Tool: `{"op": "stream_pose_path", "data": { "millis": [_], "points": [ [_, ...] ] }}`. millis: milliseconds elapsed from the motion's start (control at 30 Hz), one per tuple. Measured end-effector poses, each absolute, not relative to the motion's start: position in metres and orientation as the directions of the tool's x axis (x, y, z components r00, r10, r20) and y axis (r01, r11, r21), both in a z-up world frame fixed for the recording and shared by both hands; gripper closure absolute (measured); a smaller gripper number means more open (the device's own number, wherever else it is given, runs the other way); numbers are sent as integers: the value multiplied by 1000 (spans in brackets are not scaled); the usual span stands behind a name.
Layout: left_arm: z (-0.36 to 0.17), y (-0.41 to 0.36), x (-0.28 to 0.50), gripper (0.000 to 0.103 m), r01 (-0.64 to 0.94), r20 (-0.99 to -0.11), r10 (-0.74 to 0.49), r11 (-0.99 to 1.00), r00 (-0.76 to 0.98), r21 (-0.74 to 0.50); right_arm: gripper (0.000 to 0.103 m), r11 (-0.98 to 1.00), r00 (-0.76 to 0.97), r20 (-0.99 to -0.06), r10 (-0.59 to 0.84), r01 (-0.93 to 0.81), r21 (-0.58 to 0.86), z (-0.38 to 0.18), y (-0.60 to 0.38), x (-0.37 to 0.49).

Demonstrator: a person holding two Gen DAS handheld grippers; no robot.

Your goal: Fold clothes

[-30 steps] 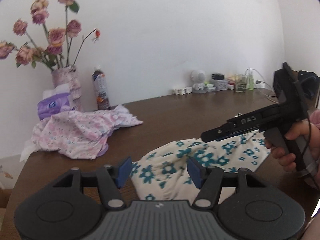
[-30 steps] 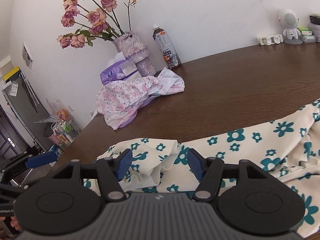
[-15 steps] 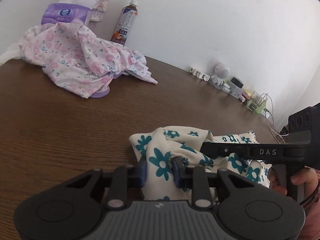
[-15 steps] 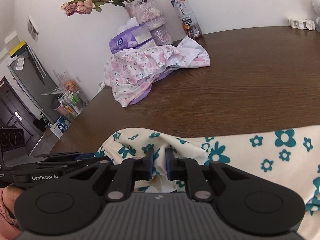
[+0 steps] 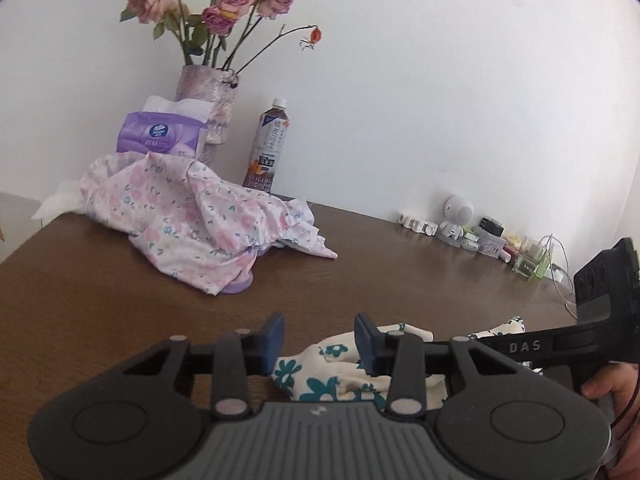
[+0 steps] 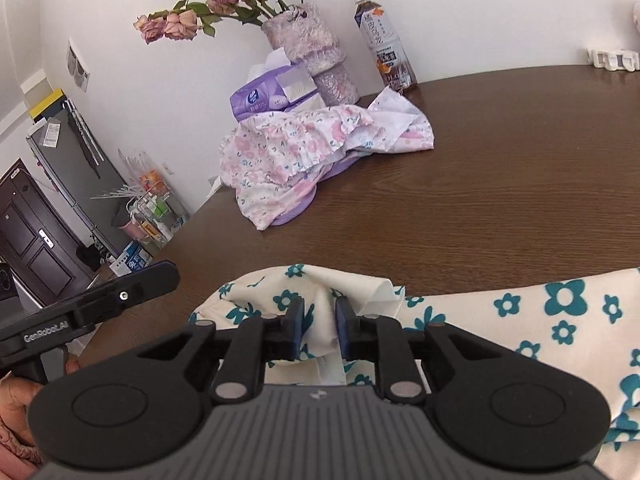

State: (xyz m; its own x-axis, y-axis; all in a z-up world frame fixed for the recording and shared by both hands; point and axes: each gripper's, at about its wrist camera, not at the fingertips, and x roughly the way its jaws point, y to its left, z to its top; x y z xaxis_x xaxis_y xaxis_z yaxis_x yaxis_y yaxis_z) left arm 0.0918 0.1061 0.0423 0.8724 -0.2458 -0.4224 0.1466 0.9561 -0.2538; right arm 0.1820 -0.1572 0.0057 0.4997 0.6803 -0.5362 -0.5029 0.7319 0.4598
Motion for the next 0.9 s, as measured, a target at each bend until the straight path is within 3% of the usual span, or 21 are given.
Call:
{"op": "stream_pose_path", "data": {
  "millis": [33,200,300,433,633,733,833,900],
  "points": [
    [42,102,96,99,165,-433,-255,958,865,-236,85,734,515,-524,678,-503,456,10,-161,177],
    [19,79,111,98,184,-542,-241,970,805,-157,85,701,539,-448,713,-573,426,32,-171,145],
    [9,79,112,97,164,-558,-225,974,799,-157,85,665,490,-463,738,-641,383,34,-158,131],
    [27,91,88,70,167,-490,-244,966,837,-197,85,710,479,-558,678,-624,328,17,-144,125],
    [46,96,33,63,336,-438,-361,932,824,-136,85,730,502,-547,671,-579,364,12,-161,115],
    [48,85,7,57,421,-451,-403,905,796,-65,67,739,545,-513,663,-588,329,25,-171,104],
    [43,72,-3,58,462,-474,-402,887,783,12,61,735,557,-502,661,-617,283,34,-172,93],
    [35,57,-2,78,495,-498,-398,866,770,74,58,735,556,-506,659,-618,278,36,-172,89]
  ]
}}
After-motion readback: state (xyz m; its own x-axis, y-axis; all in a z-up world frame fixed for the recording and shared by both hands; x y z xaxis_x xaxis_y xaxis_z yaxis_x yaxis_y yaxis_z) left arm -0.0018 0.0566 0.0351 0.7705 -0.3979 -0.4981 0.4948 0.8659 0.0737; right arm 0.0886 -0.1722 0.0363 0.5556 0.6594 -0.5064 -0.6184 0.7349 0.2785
